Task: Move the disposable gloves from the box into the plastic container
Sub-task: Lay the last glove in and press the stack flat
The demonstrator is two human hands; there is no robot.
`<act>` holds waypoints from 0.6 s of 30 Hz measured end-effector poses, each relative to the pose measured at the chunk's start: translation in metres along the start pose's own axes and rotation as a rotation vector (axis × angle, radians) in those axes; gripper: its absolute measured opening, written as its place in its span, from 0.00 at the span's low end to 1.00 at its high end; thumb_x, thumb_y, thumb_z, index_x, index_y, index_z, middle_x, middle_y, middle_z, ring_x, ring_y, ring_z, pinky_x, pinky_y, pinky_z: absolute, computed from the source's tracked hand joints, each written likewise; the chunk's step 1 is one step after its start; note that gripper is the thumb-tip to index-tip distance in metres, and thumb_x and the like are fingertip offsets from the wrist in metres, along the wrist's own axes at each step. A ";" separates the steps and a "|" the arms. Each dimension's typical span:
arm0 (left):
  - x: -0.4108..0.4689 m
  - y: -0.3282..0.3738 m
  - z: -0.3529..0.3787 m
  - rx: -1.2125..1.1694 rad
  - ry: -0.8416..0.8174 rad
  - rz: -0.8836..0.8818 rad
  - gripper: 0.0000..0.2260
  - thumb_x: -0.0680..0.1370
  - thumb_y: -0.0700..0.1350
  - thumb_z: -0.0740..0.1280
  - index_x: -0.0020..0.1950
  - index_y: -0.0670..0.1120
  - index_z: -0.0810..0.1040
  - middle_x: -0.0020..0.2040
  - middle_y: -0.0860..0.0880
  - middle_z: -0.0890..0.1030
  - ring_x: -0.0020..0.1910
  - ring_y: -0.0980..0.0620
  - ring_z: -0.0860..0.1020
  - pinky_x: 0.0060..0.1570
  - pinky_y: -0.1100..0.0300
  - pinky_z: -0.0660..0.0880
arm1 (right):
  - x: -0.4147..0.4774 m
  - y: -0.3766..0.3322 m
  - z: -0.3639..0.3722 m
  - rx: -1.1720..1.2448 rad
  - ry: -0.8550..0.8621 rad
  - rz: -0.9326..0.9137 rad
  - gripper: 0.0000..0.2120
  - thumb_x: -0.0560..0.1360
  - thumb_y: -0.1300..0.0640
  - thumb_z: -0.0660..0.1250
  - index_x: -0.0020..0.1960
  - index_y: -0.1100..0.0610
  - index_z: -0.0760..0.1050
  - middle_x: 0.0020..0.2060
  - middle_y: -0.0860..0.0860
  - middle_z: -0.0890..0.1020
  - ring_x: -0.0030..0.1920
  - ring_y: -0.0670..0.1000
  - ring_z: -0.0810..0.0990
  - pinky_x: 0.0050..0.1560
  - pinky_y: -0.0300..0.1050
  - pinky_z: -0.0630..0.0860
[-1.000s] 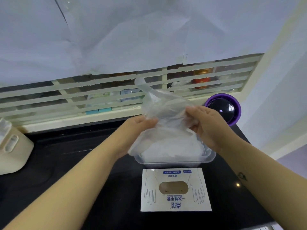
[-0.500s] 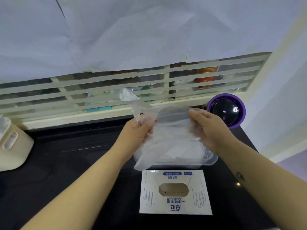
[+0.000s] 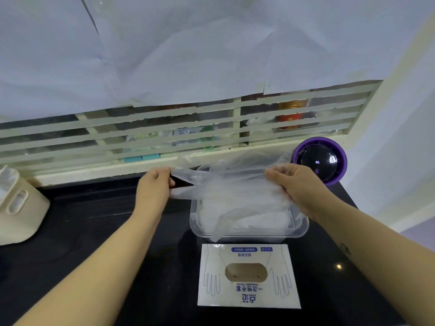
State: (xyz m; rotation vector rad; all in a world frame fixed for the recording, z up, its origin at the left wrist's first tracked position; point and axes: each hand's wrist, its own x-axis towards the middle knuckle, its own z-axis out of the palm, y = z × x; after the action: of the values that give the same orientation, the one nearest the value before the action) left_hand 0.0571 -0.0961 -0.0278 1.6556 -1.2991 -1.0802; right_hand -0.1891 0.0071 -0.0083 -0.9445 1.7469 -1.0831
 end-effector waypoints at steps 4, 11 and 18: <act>-0.014 0.021 0.008 0.261 0.028 0.595 0.14 0.79 0.50 0.64 0.64 0.52 0.73 0.54 0.56 0.75 0.45 0.55 0.74 0.49 0.62 0.72 | 0.009 -0.001 0.002 -0.064 -0.030 0.016 0.08 0.76 0.52 0.67 0.52 0.55 0.79 0.41 0.62 0.79 0.37 0.55 0.73 0.40 0.43 0.75; 0.005 0.048 0.073 0.768 -0.418 0.819 0.19 0.79 0.48 0.64 0.71 0.53 0.69 0.58 0.53 0.79 0.55 0.53 0.78 0.61 0.56 0.72 | 0.010 -0.010 0.007 -0.162 -0.172 -0.071 0.07 0.77 0.52 0.66 0.52 0.53 0.79 0.41 0.45 0.82 0.32 0.42 0.80 0.43 0.46 0.78; 0.034 0.071 0.067 0.696 -0.722 0.540 0.11 0.81 0.46 0.63 0.62 0.54 0.76 0.52 0.56 0.78 0.46 0.62 0.74 0.42 0.71 0.68 | 0.015 -0.013 -0.015 -0.205 -0.146 -0.079 0.04 0.75 0.50 0.67 0.48 0.48 0.78 0.46 0.53 0.85 0.46 0.58 0.83 0.53 0.55 0.80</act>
State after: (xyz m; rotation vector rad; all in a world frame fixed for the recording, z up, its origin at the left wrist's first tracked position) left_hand -0.0252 -0.1469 0.0079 1.2138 -2.6431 -0.9596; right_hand -0.2058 -0.0068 0.0036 -1.1979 1.7342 -0.8718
